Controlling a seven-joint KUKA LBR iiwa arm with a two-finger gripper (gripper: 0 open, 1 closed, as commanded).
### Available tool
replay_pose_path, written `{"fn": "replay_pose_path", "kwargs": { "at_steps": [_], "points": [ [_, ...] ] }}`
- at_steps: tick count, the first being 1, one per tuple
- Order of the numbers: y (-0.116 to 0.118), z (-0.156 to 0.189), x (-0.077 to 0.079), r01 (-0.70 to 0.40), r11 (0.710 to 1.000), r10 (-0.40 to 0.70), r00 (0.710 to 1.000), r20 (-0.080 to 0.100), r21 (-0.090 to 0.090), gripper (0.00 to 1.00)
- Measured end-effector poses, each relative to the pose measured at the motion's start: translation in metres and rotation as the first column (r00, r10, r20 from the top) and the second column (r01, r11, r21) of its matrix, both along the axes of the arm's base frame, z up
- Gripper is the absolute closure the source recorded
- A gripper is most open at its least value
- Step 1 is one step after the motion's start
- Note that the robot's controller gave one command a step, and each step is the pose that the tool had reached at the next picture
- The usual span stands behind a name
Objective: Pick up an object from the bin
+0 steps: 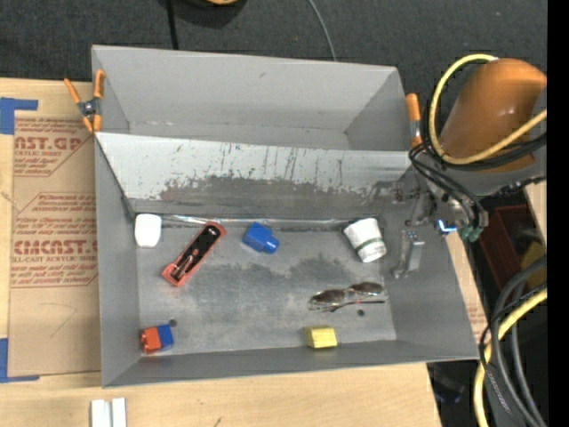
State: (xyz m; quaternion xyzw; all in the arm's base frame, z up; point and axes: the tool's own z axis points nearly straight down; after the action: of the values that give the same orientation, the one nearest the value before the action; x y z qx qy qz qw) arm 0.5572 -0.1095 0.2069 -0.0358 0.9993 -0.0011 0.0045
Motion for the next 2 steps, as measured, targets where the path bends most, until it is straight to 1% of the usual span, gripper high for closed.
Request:
{"fn": "replay_pose_path", "kwargs": {
  "at_steps": [1,2],
  "points": [
    [-0.006,-0.045,0.002,0.013,1.0,-0.013,1.0,0.001,0.0,0.0],
    [-0.006,-0.092,0.001,-0.101,0.995,0.101,0.995,-0.001,-0.001,0.0]
  ]
}}
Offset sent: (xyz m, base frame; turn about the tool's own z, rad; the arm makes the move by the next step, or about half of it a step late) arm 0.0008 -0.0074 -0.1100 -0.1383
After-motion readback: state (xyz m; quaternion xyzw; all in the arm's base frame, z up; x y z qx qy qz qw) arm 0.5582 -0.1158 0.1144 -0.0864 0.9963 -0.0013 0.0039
